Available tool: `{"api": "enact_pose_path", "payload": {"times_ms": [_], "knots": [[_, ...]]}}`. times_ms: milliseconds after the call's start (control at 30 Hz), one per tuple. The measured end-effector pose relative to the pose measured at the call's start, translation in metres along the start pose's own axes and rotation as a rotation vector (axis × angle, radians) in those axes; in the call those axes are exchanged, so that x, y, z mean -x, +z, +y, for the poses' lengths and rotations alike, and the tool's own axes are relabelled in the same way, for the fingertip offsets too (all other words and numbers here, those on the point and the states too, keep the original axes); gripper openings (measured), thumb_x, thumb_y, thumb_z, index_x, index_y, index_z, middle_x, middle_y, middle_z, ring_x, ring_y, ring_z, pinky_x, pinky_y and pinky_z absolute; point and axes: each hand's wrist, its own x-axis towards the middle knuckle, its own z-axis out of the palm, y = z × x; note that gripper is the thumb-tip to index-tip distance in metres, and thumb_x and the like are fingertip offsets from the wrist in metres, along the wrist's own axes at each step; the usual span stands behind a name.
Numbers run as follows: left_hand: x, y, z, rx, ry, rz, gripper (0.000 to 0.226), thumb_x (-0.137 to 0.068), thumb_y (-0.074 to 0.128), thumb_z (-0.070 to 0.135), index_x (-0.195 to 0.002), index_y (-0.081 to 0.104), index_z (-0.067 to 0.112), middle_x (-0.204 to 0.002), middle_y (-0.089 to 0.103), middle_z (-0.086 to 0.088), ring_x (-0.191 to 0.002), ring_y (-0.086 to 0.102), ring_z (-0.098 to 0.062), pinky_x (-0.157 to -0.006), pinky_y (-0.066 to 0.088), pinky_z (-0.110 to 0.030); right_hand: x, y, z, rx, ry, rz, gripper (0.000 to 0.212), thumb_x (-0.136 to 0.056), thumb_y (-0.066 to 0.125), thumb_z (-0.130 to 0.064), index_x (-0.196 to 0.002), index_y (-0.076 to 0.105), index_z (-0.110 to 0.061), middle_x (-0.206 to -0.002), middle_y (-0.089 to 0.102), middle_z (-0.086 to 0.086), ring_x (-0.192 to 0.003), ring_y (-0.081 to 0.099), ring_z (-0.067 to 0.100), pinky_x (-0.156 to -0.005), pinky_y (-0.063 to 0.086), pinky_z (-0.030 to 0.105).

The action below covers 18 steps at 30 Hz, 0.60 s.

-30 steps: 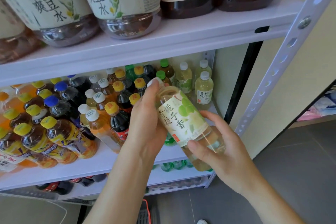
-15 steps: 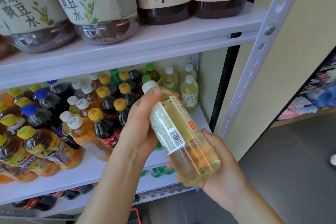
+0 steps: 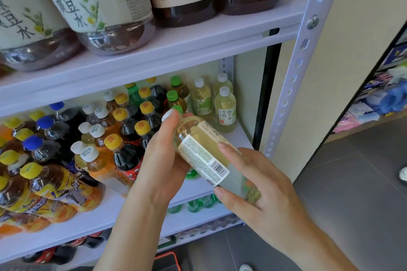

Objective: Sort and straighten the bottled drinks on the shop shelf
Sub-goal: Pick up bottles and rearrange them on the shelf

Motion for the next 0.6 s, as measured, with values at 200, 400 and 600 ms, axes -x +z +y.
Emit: {"api": "enact_pose_path", "payload": {"times_ms": [200,400,600], "knots": [[-0.004,-0.009,0.001,-0.147,-0.018,-0.036,0.052,-0.08,0.061,0.062,-0.1,0.076,0.016,-0.106,0.073,-0.02,-0.096,0.07,-0.037,-0.053,0.056,-0.034,0.003,-0.002,0.001,0.219,-0.097,0.084,0.058,-0.088,0.063,-0.045,-0.142,0.044,-0.041,-0.132,0.053,-0.001,-0.112,0.058,0.02,-0.073,0.06,0.039],[-0.003,-0.003,-0.008,-0.25,0.12,-0.165,0.063,-0.067,0.073,0.058,-0.109,0.066,0.013,-0.099,0.075,-0.014,-0.091,0.073,-0.03,-0.066,0.061,-0.041,0.004,0.003,0.006,0.345,-0.149,0.259,0.069,-0.077,0.079,-0.028,-0.138,0.048,-0.03,-0.133,0.055,0.007,-0.111,0.056,0.024,-0.087,0.054,0.041],[-0.008,0.0,-0.01,-0.121,0.251,-0.087,0.051,-0.06,0.074,0.042,-0.102,0.065,0.014,-0.085,0.075,-0.008,-0.077,0.073,-0.024,-0.061,0.059,-0.038,0.004,-0.007,0.007,-0.337,0.208,0.207,0.067,-0.067,0.082,-0.044,-0.129,0.057,-0.034,-0.127,0.059,-0.01,-0.117,0.058,0.012,-0.093,0.048,0.019]]}}
